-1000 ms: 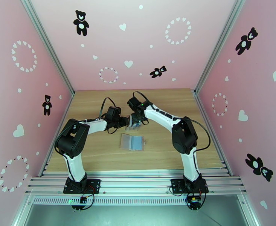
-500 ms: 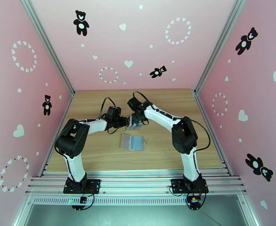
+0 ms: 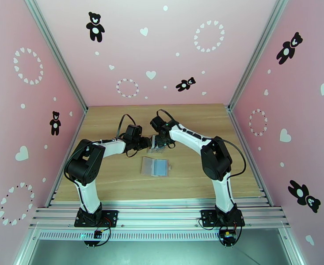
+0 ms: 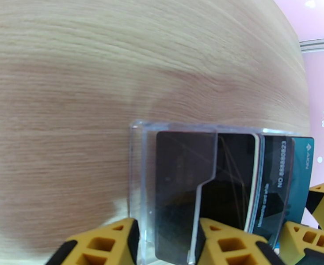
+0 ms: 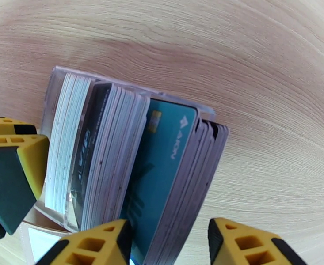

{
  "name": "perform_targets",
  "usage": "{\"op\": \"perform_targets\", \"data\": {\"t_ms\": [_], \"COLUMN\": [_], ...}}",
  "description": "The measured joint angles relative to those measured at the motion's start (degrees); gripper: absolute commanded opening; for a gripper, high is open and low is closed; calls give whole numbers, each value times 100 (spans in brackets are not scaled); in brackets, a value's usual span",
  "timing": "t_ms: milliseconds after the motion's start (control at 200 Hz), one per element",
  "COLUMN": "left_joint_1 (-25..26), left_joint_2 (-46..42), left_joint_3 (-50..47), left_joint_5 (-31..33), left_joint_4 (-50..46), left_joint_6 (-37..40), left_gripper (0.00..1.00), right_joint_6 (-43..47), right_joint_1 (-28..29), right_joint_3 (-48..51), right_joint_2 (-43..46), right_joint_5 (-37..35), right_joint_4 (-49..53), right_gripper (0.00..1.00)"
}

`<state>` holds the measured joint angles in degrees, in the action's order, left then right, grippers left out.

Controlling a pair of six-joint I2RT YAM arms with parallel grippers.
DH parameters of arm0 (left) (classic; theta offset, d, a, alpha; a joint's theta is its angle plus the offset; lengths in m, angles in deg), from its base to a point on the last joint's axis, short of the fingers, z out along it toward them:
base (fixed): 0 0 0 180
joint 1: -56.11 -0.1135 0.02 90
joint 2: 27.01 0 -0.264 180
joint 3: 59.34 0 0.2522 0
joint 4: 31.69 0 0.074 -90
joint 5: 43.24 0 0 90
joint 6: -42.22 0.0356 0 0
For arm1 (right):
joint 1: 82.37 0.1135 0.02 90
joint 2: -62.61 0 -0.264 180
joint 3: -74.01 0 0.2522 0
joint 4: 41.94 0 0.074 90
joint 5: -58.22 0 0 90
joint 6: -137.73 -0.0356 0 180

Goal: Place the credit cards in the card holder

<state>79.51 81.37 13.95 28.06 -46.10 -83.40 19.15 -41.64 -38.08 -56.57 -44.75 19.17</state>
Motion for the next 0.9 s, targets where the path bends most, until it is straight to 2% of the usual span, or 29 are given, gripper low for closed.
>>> {"op": "perform_targets", "data": {"t_ms": [290, 606, 896], "left_joint_1": [0, 0, 0], "left_joint_2": [0, 0, 0], "left_joint_3": [0, 0, 0], "left_joint_5": [-13, -22, -22], "left_joint_4": [2, 4, 4], "left_joint_6": [0, 2, 0], "left_gripper": [40, 40, 40], "right_joint_6": [31, 125, 195], "right_joint_1": [-48, -57, -59], "right_joint_3": [-15, -293, -313], "right_joint_2": [0, 0, -4], "right_joint_5": [-109, -391, -221], "right_joint_4": [-15, 190, 177], "right_gripper": [48, 41, 29]}}
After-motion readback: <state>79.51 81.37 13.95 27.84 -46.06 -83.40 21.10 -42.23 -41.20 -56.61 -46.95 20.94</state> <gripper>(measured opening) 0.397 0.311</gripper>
